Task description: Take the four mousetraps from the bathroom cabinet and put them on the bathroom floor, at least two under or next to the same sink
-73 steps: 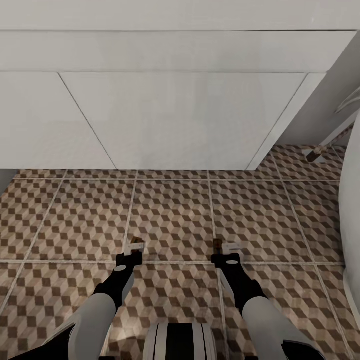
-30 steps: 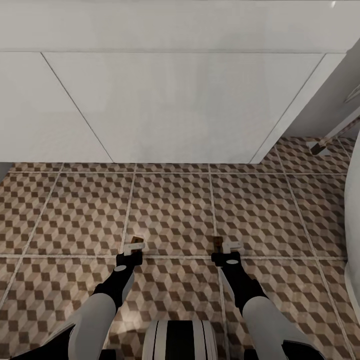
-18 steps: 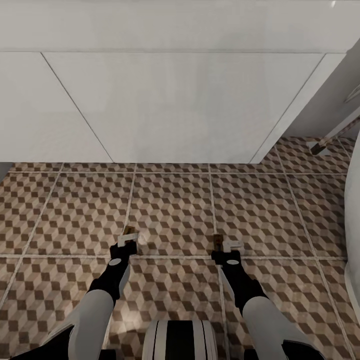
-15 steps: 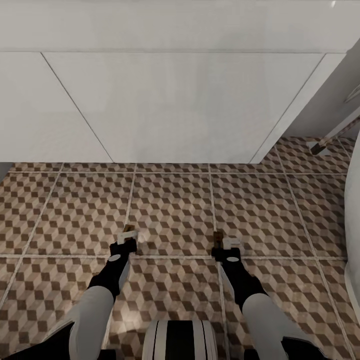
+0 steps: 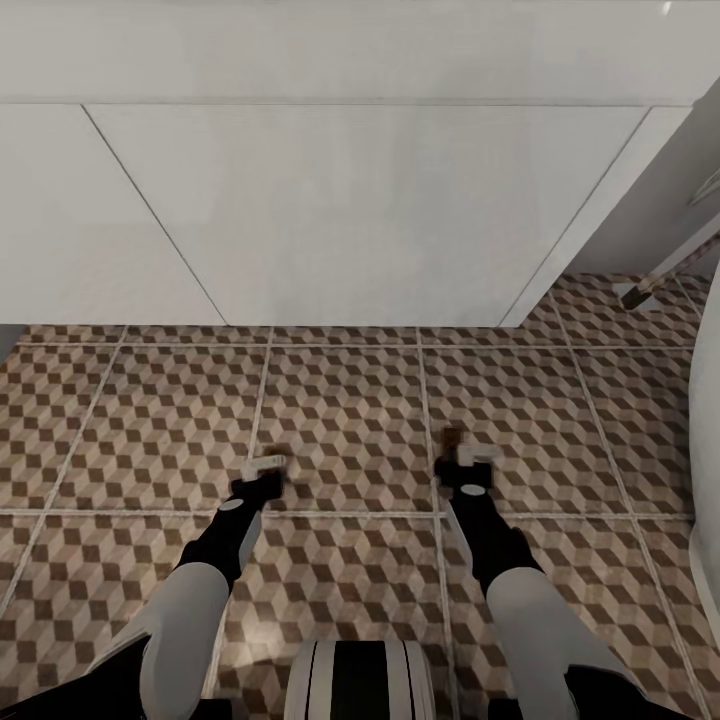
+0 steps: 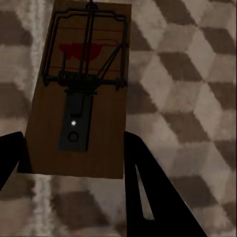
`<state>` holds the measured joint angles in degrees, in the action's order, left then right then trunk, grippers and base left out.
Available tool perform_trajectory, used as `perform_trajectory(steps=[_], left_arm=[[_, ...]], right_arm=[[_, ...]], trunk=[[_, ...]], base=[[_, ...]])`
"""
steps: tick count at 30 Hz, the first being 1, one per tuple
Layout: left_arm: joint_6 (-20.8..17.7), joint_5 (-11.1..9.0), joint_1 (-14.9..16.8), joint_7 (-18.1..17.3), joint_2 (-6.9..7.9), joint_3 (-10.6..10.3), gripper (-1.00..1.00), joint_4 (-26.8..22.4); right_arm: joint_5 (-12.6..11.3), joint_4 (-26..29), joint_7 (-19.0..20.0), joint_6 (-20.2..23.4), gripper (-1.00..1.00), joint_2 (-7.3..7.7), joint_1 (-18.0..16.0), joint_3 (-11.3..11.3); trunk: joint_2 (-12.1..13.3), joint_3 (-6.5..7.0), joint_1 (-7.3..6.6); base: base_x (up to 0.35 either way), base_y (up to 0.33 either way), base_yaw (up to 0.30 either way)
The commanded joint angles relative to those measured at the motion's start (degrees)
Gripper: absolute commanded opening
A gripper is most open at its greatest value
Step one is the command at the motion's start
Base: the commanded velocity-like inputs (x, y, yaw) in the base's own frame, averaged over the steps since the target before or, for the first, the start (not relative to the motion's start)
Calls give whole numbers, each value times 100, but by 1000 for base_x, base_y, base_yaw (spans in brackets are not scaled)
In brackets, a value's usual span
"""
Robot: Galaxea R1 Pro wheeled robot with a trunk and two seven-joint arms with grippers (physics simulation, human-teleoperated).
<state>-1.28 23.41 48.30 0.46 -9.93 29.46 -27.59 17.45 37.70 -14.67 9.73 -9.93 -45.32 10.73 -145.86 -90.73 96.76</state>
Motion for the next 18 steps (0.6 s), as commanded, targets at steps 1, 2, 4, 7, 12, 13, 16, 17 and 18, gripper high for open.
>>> perform_trajectory(steps=[1, 2, 4, 7, 12, 13, 16, 17, 18], left_arm=[[-13, 49, 3, 177, -7, 16, -100, -2], [-19, 49, 3, 322, -7, 3, -100, 6], [-28, 50, 3, 460, -7, -8, -100, 25], [-31, 51, 4, 546, -7, -19, -100, 45], [21, 56, 4, 566, -7, -26, -100, 62], [25, 57, 4, 558, -7, -27, -100, 61], [41, 58, 4, 519, -7, -35, -100, 61], [43, 58, 4, 515, -7, -46, -100, 61], [52, 60, 4, 509, -7, -89, -100, 61]], right_arm=[[41, 33, -98, 9, -100, -6, -2, 11], [37, 37, -161, -6, -100, -6, -2, 5], [34, -7, -213, -15, -100, -6, -2, 3], [37, -136, -239, -29, -100, -6, -3, 5], [38, -328, -232, -39, -100, -6, -3, 3], [38, -338, -228, -34, -100, -6, -3, 0], [45, -367, -204, 17, -100, -6, -3, -16], [49, -367, -197, 23, -100, -6, -3, -18], [52, -371, -180, 34, -100, -6, -3, -21]], trunk=[[-1, -3, -1], [-1, -3, -1], [-1, -3, -1], [-1, -3, -1], [-1, -3, -1], [-1, -3, -1], [-1, -3, -1], [-1, -3, -1], [-1, -3, -1]], base=[[0, 0, 0], [0, 0, 0], [0, 0, 0], [0, 0, 0], [0, 0, 0], [0, 0, 0], [0, 0, 0], [0, 0, 0], [0, 0, 0]])
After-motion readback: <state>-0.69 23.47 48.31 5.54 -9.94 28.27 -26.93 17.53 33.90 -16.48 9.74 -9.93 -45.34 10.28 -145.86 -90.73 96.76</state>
